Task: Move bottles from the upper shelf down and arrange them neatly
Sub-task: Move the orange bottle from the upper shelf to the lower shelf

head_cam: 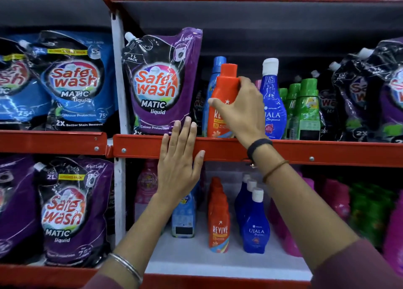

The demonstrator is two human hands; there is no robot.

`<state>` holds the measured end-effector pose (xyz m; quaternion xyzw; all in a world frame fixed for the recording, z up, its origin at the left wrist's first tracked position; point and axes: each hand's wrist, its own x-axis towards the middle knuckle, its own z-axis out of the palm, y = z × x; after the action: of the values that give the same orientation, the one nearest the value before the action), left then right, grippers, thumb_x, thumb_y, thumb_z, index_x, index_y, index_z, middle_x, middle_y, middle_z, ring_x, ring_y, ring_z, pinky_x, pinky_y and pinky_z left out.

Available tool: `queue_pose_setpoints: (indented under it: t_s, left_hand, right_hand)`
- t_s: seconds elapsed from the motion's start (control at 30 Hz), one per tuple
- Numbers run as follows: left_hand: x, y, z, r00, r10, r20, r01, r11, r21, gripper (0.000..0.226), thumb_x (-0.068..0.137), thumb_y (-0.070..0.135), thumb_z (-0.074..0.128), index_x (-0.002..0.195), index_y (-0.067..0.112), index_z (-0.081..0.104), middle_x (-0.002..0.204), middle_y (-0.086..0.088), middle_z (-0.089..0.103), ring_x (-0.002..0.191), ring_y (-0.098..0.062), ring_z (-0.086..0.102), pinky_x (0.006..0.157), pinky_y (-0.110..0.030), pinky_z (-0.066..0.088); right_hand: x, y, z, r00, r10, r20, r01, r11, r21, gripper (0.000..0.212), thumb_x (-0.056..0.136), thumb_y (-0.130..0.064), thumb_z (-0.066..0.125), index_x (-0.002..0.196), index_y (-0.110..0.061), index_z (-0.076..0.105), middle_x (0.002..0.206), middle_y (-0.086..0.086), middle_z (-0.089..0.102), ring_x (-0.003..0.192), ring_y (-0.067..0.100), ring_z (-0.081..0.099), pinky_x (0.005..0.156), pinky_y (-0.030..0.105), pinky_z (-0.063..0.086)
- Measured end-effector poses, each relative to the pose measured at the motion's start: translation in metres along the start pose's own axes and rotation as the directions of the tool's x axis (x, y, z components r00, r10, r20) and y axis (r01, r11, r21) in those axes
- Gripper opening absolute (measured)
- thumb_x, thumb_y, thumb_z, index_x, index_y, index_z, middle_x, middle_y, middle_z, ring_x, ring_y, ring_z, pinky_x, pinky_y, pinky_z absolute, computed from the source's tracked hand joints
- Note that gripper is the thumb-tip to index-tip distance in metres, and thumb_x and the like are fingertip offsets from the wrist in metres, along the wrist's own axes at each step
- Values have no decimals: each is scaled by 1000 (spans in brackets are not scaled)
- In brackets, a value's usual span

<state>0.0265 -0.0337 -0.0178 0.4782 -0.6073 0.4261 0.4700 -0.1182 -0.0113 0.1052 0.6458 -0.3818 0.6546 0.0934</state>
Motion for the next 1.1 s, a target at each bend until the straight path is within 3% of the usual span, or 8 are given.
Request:
queue_pose_setpoints:
  t_s: [0.07, 0.13, 0.23, 0.3, 0.57, 0.7, 0.87, 1.1]
  left_hand:
    - [0, 0, 1, 1000, 4, -16, -4, 1000, 6, 59, 99, 39, 29, 151, 15, 16, 160, -3, 17, 148, -18, 6, 121, -37, 1]
    - [0, 0, 1, 1000, 9, -19, -9, 1000, 18, 58, 100, 38, 28, 151, 14, 17, 159, -4, 16, 148, -19, 7, 121, -37, 1]
    - [-2, 1, 2, 1000, 7, -22, -6, 1000, 29, 57, 100, 38, 27, 151, 13, 17, 159, -4, 17, 148, -20, 8, 121, -38, 1]
    - [-4, 2, 2, 1000, -3, -19, 3, 1000, 24, 57, 100, 37, 26, 151, 13, 17, 159, -4, 17, 148, -20, 8, 121, -39, 2]
    - [-9, 14, -2, 1000, -7, 16, 9, 993, -118, 55, 99, 37, 27, 150, 20, 17, 159, 0, 17, 148, -16, 3, 119, -35, -4]
    - [-10, 17, 3, 1000, 4, -9, -5, 993, -115, 55, 99, 37, 28, 150, 20, 18, 159, 0, 18, 147, -10, -3, 120, -37, -1]
    - [-11, 12, 11, 998, 42, -42, -43, 999, -15, 55, 100, 38, 27, 151, 19, 15, 159, -3, 20, 146, -10, -8, 120, -37, -2]
    - [-12, 11, 17, 995, 53, -81, -51, 998, 33, 54, 101, 39, 24, 151, 20, 14, 158, -3, 22, 146, -11, -8, 120, -38, 1]
  right_hand:
    - [-4, -1, -8, 996, 19, -87, -6, 990, 138, 69, 67, -47, 75, 122, -11, 53, 113, 6, 64, 99, 20, 63, 85, 33, 53]
    - [-7, -6, -23, 982, 37, -183, 7, 972, 235, 70, 68, -45, 77, 125, -10, 53, 115, 4, 64, 99, 14, 61, 83, 18, 48]
    - [-15, -10, -46, 964, 75, -254, 8, 951, 310, 70, 66, -47, 77, 123, -11, 55, 116, 2, 65, 101, 13, 61, 90, 24, 48]
    - [-23, -7, -57, 971, 111, -214, -31, 936, 350, 68, 63, -48, 78, 119, -13, 59, 109, -2, 67, 97, 11, 63, 90, 30, 51]
    - [-108, 35, -57, 982, 187, 24, -180, 887, 425, 69, 59, -40, 83, 118, -14, 60, 107, -2, 70, 92, 6, 66, 84, 24, 54]
    - [-151, 62, -39, 956, 248, 154, -290, 875, 387, 64, 59, -30, 86, 116, -27, 57, 103, -14, 66, 87, -7, 63, 79, 16, 51]
    - [-189, 98, -11, 893, 329, 306, -399, 894, 203, 60, 61, -31, 85, 112, -29, 53, 108, -8, 65, 100, 14, 62, 90, 39, 52]
    - [-224, 129, 19, 794, 427, 433, -503, 862, 72, 62, 62, -30, 84, 113, -23, 49, 107, -4, 62, 100, 18, 59, 91, 43, 51]
